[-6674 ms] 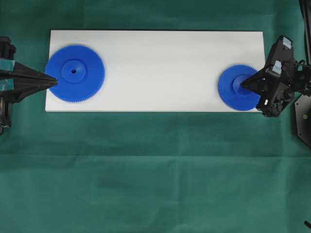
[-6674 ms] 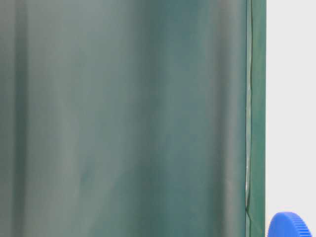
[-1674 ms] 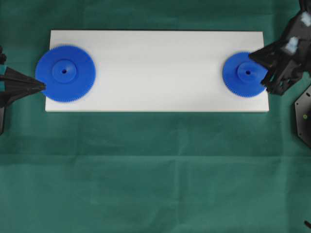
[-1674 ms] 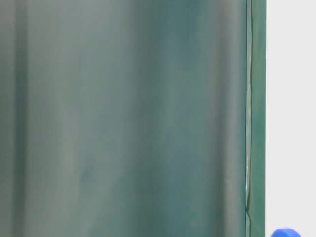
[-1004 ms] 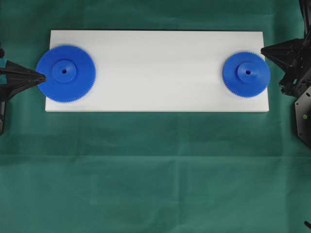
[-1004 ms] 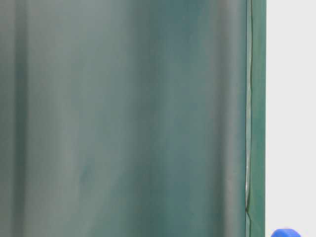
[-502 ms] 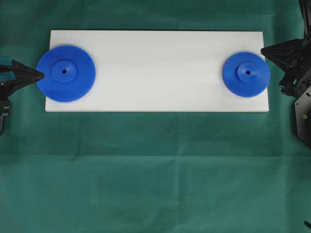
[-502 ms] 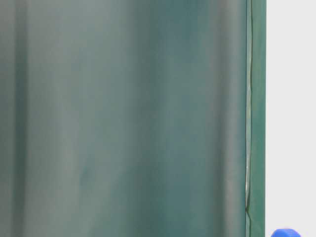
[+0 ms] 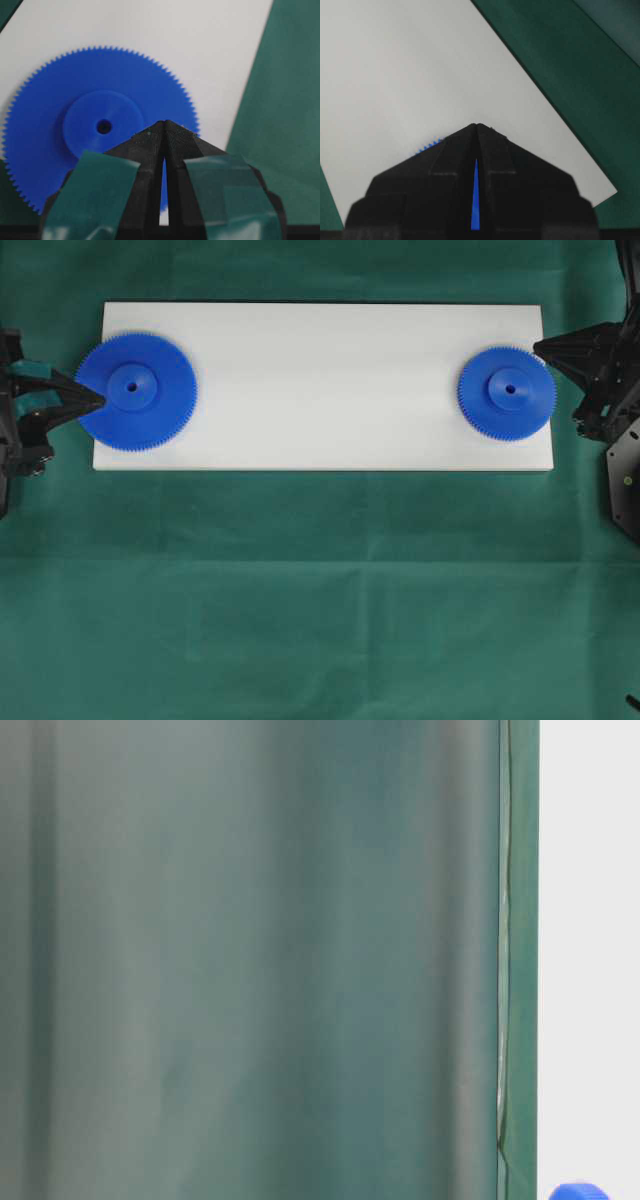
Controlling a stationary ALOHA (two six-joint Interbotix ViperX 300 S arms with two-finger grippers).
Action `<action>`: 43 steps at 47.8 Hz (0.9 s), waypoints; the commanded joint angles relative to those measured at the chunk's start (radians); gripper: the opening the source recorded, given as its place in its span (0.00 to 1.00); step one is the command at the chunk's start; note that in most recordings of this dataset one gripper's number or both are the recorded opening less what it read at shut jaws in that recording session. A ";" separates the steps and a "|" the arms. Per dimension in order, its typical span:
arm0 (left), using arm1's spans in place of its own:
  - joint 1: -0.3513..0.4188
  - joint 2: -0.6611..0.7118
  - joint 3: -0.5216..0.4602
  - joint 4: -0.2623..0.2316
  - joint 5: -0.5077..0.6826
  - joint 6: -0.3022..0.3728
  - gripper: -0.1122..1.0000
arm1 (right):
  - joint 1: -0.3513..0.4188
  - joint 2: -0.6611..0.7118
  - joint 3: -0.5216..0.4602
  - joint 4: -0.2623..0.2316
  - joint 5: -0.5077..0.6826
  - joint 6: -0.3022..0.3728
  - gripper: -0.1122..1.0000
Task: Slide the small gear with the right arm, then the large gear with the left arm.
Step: 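Move the left gripper tip into the large blue gear's center hole, then slide the large gear rightward with the left gripper toward the small gear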
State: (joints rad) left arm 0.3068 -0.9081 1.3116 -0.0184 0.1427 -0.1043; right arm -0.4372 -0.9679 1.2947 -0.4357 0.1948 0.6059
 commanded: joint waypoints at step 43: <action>0.109 0.344 -0.069 0.003 -0.156 0.048 0.10 | 0.006 0.003 0.008 -0.002 -0.011 0.003 0.56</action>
State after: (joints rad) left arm 0.4065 -0.5737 1.2655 -0.0169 0.0000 -0.0583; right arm -0.4341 -0.9679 1.3085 -0.4341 0.1933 0.6075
